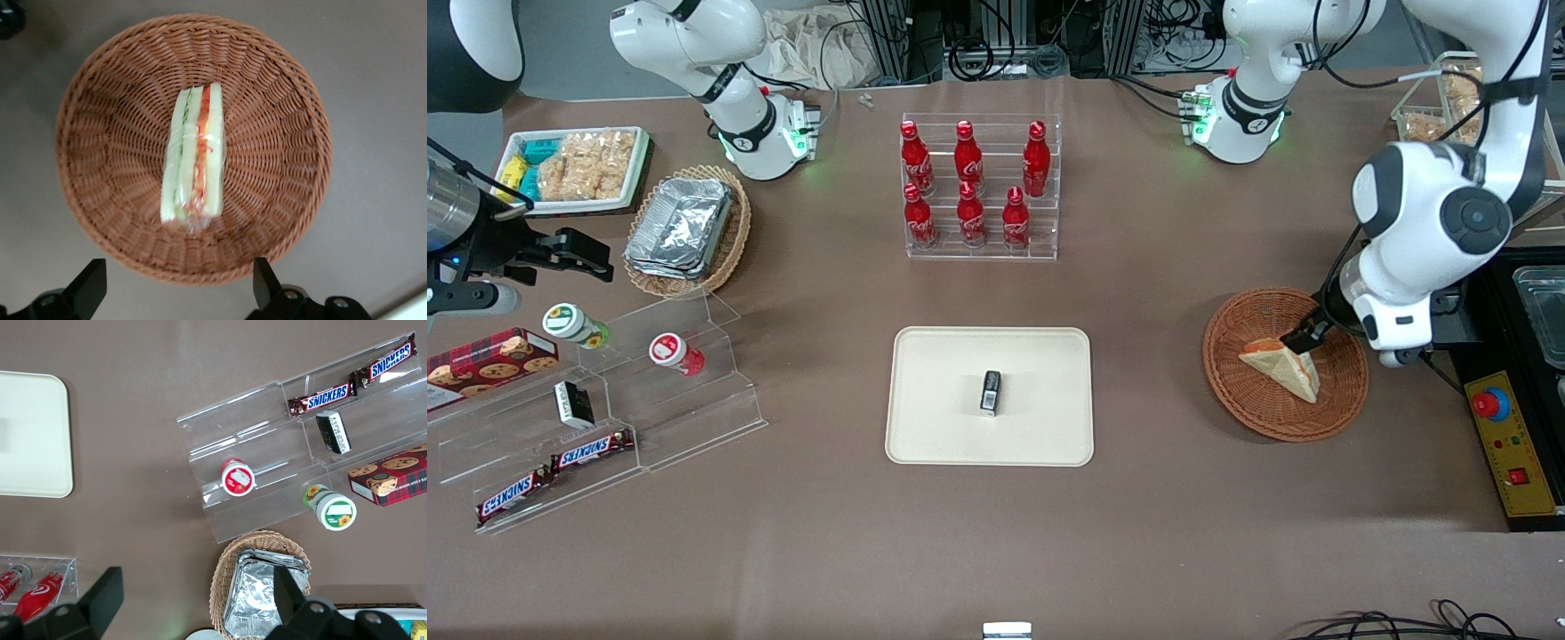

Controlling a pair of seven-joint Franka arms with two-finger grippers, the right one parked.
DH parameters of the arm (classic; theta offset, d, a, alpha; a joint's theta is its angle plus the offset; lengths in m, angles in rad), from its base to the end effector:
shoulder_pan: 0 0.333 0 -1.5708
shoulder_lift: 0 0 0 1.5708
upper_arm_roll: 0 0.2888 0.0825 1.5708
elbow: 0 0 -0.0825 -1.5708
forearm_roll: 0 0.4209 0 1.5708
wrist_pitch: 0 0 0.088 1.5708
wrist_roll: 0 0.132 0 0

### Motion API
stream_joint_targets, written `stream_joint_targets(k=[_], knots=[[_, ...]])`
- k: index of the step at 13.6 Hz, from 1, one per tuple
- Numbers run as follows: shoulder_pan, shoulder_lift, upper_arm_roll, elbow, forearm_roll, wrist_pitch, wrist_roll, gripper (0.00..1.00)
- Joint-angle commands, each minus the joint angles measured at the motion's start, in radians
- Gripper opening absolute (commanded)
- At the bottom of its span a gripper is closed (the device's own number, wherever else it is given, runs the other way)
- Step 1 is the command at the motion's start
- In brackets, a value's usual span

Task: Place sandwich from basket to tray
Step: 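Close the left gripper on the wrapped sandwich in the basket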

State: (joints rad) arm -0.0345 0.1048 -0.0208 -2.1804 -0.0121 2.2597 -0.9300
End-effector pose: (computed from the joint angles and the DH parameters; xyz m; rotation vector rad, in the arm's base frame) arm 0.5680 -0.0321 0.2640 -2.8385 -1.3408 0.0437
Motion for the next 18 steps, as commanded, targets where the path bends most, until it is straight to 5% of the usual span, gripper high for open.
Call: stream_joint_targets(k=[1, 6, 7, 9, 13, 18], knots=[[0.004, 0.07, 0.012, -0.016, 0.001, 0.098, -0.023, 0.99], [0.004, 0.193, 0.028, -0.027, 0.001, 0.214, -0.024, 0.99], [0.004, 0.203, 0.028, -0.027, 0.0, 0.221, -0.024, 0.82], [0.004, 0.204, 0.03, -0.027, 0.001, 0.221, -0.023, 0.06], [0.004, 0.162, 0.032, -0.024, 0.001, 0.201, -0.015, 0.0], [0.002, 0.015, 0.028, 0.051, 0.004, -0.03, 0.052, 0.0]])
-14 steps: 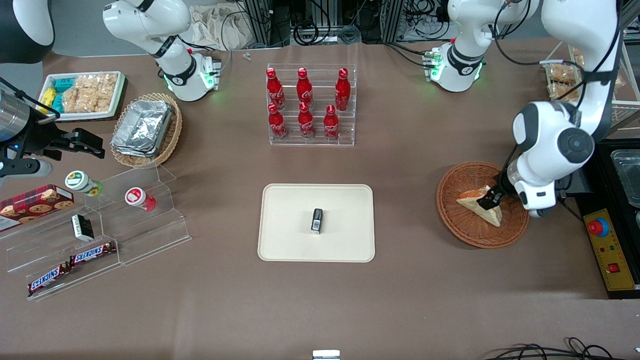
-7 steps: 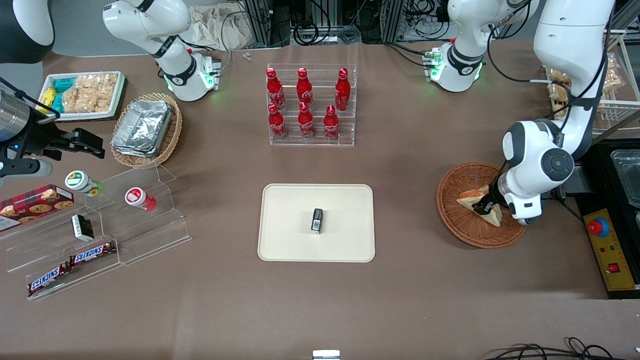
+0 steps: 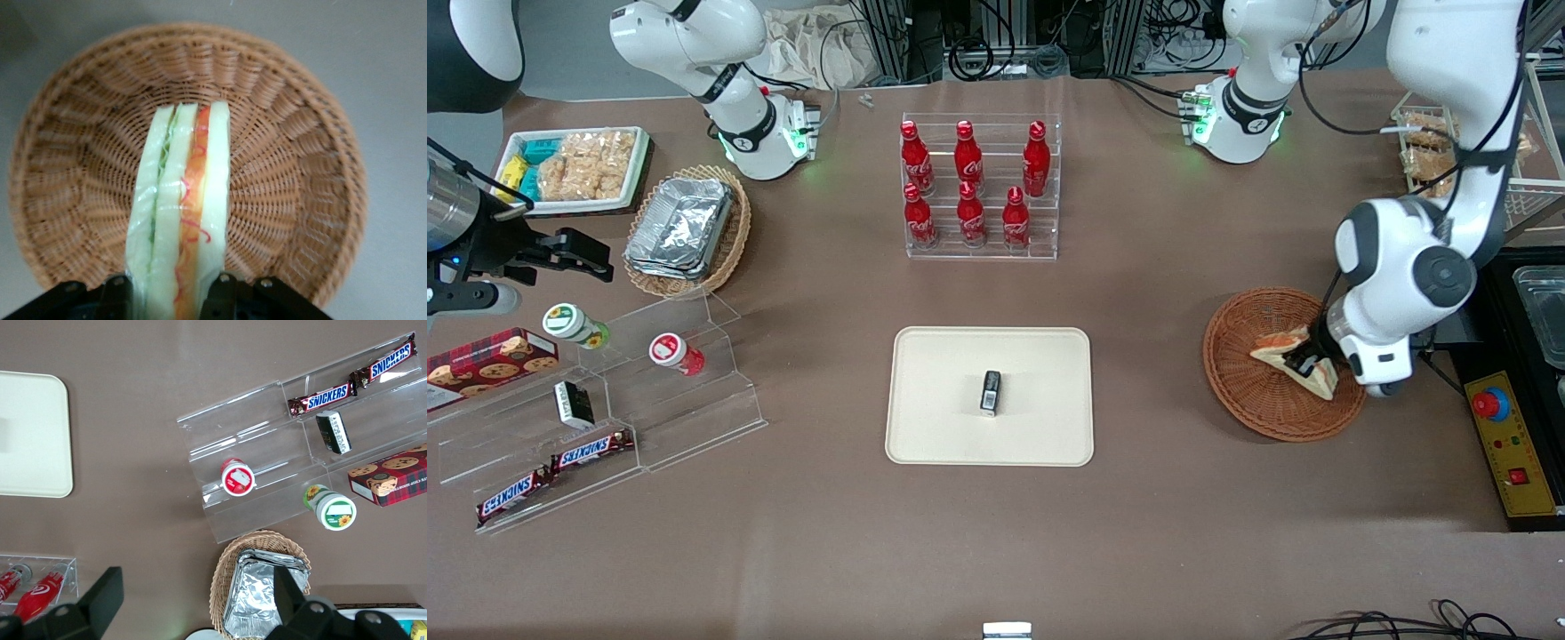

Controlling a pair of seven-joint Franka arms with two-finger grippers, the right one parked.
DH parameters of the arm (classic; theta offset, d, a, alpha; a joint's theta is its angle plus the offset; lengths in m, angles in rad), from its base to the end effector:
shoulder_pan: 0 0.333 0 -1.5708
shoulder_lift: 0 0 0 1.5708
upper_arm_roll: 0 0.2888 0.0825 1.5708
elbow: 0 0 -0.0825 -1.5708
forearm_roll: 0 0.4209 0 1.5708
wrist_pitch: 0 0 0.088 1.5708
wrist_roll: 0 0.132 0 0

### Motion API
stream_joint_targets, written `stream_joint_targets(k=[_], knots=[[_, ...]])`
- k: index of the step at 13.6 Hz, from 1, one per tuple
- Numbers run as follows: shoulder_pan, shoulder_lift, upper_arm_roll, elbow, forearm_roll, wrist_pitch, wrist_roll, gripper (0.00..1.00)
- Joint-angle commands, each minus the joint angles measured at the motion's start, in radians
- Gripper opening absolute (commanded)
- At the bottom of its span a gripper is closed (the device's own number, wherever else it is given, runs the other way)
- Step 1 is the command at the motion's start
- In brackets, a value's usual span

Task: Place sandwich from basket to tray
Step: 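Close the left gripper on the wrapped sandwich in the basket, then lift the sandwich with the left gripper and carry it toward the white tray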

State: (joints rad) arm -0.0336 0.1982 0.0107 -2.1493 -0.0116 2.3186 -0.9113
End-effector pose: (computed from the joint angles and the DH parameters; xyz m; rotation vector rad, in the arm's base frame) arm 0.5798 -0.0136 0.2292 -2.8244 -1.3578 0.0448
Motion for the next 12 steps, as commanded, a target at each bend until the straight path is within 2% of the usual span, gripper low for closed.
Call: stream_joint_targets(k=[1, 4, 6, 8, 12], knots=[[0.0, -0.106, -0.005, 0.049, 0.001, -0.141, 0.07, 0.0], [-0.009, -0.122, -0.009, 0.223, -0.016, -0.383, 0.202, 0.0], [-0.015, -0.108, -0.026, 0.349, -0.059, -0.517, 0.297, 0.0], [-0.015, -0.094, -0.06, 0.419, -0.097, -0.559, 0.379, 0.0], [-0.015, -0.022, -0.234, 0.488, -0.068, -0.516, 0.459, 0.0]])
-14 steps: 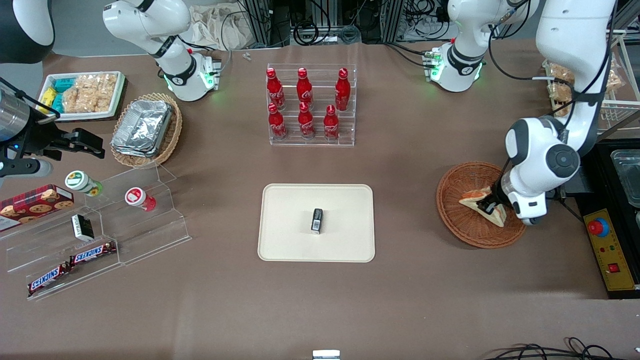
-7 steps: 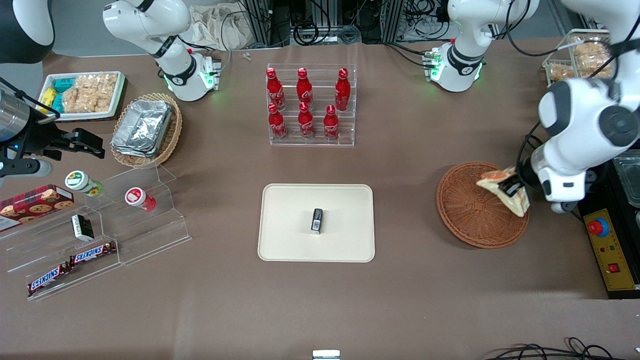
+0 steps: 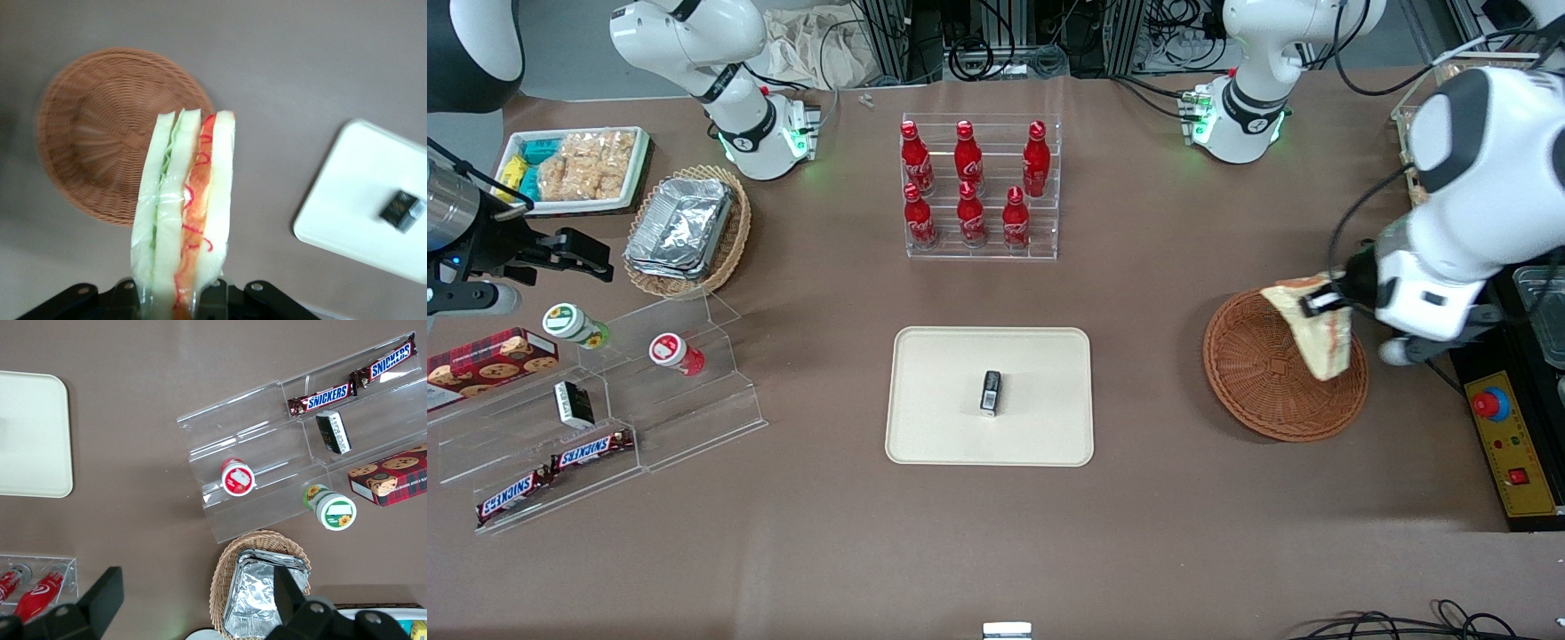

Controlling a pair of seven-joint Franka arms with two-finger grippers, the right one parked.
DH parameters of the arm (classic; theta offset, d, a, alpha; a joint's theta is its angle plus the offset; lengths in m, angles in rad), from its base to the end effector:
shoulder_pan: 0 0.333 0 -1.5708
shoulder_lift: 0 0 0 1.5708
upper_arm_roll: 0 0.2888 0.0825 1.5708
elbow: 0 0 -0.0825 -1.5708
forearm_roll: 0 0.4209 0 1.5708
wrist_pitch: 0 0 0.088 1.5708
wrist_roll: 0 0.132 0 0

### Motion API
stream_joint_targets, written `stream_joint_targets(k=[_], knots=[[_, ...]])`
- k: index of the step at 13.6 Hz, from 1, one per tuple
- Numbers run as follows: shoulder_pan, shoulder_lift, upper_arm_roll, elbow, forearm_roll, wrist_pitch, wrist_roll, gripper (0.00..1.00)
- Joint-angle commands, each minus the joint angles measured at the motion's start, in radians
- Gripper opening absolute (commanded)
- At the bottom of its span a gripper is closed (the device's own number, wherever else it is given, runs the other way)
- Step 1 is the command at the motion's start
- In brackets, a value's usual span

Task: Place sandwich from basket to tray
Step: 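Lift the sandwich with the left gripper and carry it toward the white tray, then lower the sandwich onto the tray beside the black box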

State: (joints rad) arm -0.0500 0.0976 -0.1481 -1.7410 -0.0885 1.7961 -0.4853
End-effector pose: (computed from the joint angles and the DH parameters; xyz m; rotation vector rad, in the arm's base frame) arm 0.6067 -0.1295 0.4461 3.0226 0.4710 -0.1113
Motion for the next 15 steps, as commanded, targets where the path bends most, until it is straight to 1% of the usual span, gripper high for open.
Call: stream_joint_targets(k=[1, 3, 5, 7, 10, 13, 15], knots=[[0.001, 0.114, -0.131, 0.11, 0.042, 0.017, 0.036, 0.0], [-0.028, 0.206, -0.206, 0.174, 0.111, 0.029, 0.021, 0.0], [-0.097, 0.296, -0.208, 0.244, 0.125, 0.06, 0.025, 0.0], [-0.164, 0.37, -0.208, 0.284, 0.173, 0.112, 0.001, 0.0], [-0.241, 0.483, -0.208, 0.302, 0.255, 0.234, -0.091, 0.0], [-0.272, 0.585, -0.208, 0.299, 0.321, 0.333, -0.14, 0.0], [-0.278, 0.629, -0.208, 0.293, 0.34, 0.371, -0.167, 0.0]])
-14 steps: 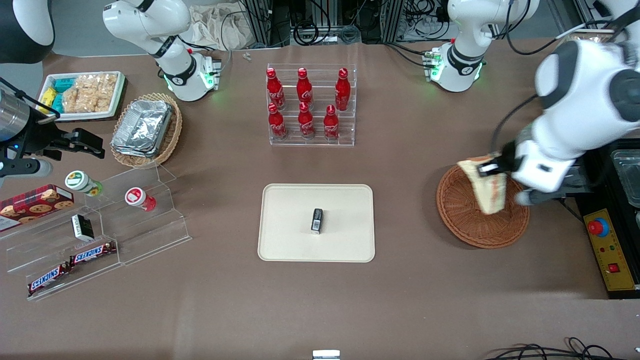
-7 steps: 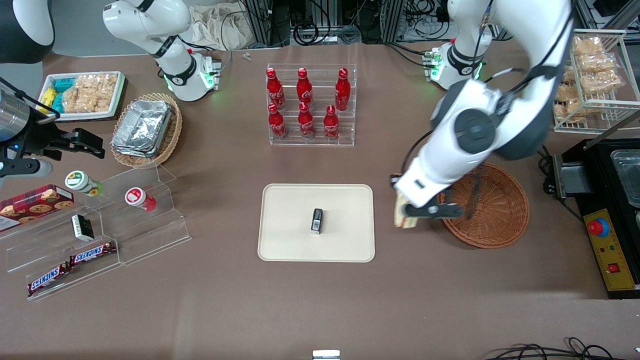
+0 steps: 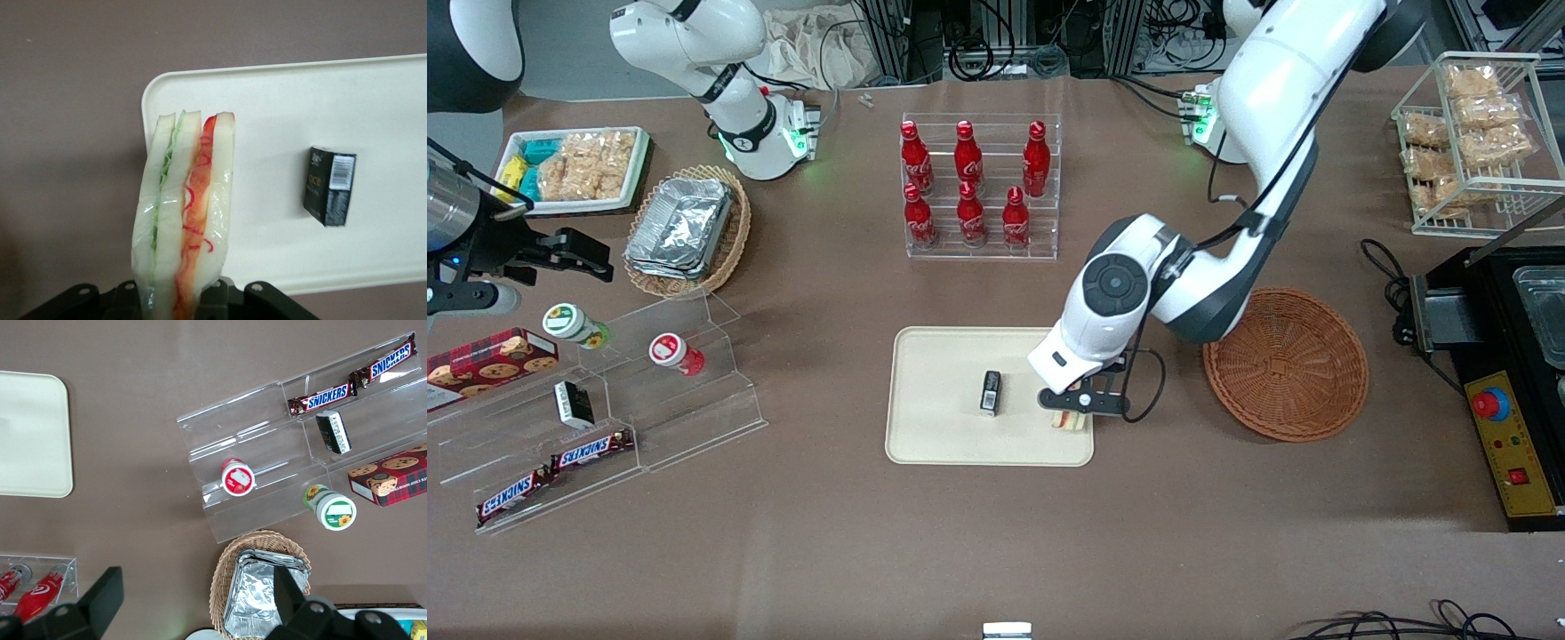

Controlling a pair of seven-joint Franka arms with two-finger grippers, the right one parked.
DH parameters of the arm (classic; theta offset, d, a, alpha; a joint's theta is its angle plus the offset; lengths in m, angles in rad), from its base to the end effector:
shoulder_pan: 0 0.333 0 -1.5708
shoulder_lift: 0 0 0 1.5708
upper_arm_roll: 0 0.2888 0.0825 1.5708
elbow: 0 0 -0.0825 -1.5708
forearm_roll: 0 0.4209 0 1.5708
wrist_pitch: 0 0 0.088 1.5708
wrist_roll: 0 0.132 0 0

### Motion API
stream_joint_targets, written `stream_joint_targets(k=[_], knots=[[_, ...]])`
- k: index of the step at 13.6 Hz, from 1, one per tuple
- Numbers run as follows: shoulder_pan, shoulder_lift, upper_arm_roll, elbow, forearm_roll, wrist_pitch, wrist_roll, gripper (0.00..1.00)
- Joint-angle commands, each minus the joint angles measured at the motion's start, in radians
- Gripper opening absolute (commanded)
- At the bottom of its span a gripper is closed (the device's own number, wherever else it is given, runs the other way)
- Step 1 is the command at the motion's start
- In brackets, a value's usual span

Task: Place sandwich from basket to tray
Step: 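Lower the sandwich onto the tray beside the black box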

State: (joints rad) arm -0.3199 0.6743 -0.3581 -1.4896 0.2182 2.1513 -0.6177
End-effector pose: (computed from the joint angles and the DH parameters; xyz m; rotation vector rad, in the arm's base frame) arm 0.5961 -0.4226 0.2310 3.0892 -0.1571 0.0077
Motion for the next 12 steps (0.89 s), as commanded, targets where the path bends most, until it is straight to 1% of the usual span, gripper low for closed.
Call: stream_joint_targets(k=[1, 2, 6, 7, 8, 9, 12], knots=[[-0.008, 0.071, 0.004, 0.038, 0.033, 0.037, -0.043, 0.0], [-0.01, 0.092, 0.004, 0.038, 0.035, 0.047, -0.059, 0.0], [-0.021, 0.143, 0.007, 0.037, 0.089, 0.087, -0.102, 0.0], [-0.021, 0.146, 0.007, 0.037, 0.09, 0.087, -0.1, 0.27], [-0.021, 0.146, 0.007, 0.037, 0.092, 0.087, -0.099, 0.91], [-0.021, 0.143, 0.007, 0.037, 0.092, 0.087, -0.097, 1.0], [-0.022, 0.117, 0.008, 0.038, 0.092, 0.069, -0.105, 1.0]])
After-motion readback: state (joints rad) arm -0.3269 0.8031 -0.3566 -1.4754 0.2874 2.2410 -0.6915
